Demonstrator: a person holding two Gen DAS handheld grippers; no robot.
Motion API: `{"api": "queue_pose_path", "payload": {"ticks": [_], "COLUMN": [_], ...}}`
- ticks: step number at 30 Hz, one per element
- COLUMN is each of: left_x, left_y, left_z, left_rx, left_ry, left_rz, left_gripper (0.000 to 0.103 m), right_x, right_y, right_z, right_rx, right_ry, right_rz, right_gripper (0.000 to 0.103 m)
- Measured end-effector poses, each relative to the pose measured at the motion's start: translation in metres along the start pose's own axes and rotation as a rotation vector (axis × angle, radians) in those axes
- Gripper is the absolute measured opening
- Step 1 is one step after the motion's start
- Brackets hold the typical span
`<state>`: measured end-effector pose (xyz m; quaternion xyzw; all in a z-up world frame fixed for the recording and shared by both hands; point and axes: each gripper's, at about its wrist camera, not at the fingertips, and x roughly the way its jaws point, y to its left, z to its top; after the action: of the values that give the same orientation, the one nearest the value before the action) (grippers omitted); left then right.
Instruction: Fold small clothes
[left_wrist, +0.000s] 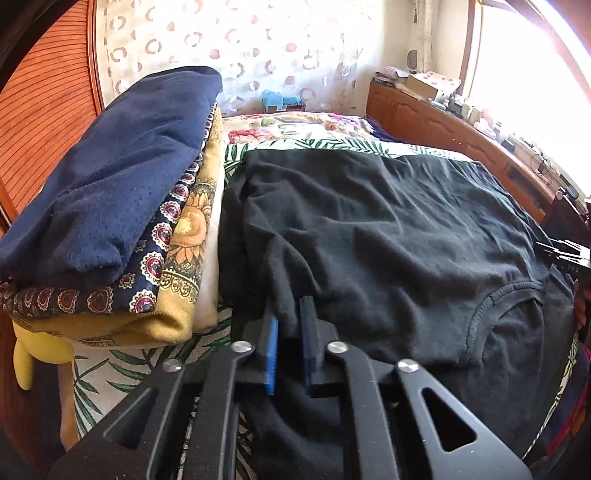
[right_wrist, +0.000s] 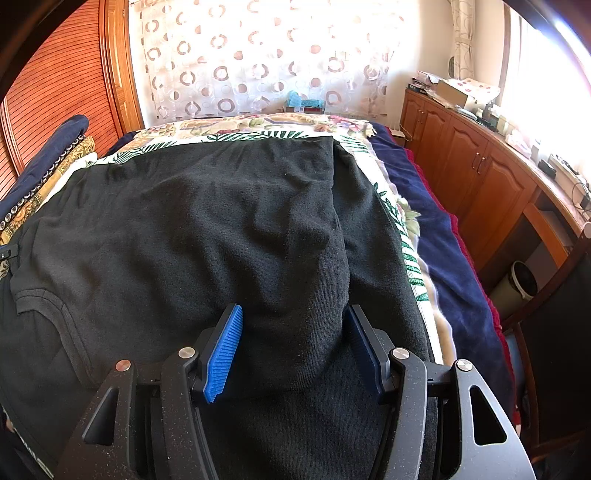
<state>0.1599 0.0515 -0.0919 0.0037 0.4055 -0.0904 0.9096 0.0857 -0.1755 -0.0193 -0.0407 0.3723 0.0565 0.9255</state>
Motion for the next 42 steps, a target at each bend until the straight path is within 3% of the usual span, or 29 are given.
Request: {"api": "queue_pose_path", "payload": {"ticks": [3, 6, 8, 11, 20, 25, 34, 42], "left_x": [-0.007, -0.020, -0.029, -0.040, -0.083, -0.107, -0.123, -0.139], "left_y": [-0.002, -0.004, -0.006, -0.010, -0.019, -0.017, -0.012, -0.017], "left_z": [0.002, 0.004, 0.007, 0.012, 0.023, 0.011, -0.033, -0.043], "left_rx": [0.011, 0.010, 0.011, 0.016, 0.000, -0.010, -0.045, -0.045], "left_ry": [-0.027, -0.068, -0.094, -0.123, -0.243, -0.278, -0.245, -0.251], "left_rz": [0.002, -0.007, -0.017, -0.034, -0.072, -0.086, -0.117, -0.124], "left_gripper": [0.009, 0.008, 0.008, 0.008, 0.008, 0.008, 0.008, 0.008], "right_x": [0.000, -0.002, -0.003, -0.005, -0.045, -0.070, -0.114, -0.135], "right_y": [0.000, 0.001, 0.004, 0.006, -0.008, -0.013, -0.020, -0.027], "right_z": [0.000, -0.001, -0.001, -0.002, 0.010, 0.011, -0.016, -0.024], "right_rx": [0.001, -0.010, -0.023, -0.051, -0.047, -0.047, -0.063, -0.093], "right_ry": [-0.003, -0.013, -0.019, -0.028, -0.165, -0.221, -0.257, -0.260], "right_rz": [0.004, 0.014, 0.033, 0.065, 0.103, 0.111, 0.148, 0.159], "right_gripper": [0.059, 0.042, 0.021, 0.010, 0.007, 0.007, 0.007, 0.006]}}
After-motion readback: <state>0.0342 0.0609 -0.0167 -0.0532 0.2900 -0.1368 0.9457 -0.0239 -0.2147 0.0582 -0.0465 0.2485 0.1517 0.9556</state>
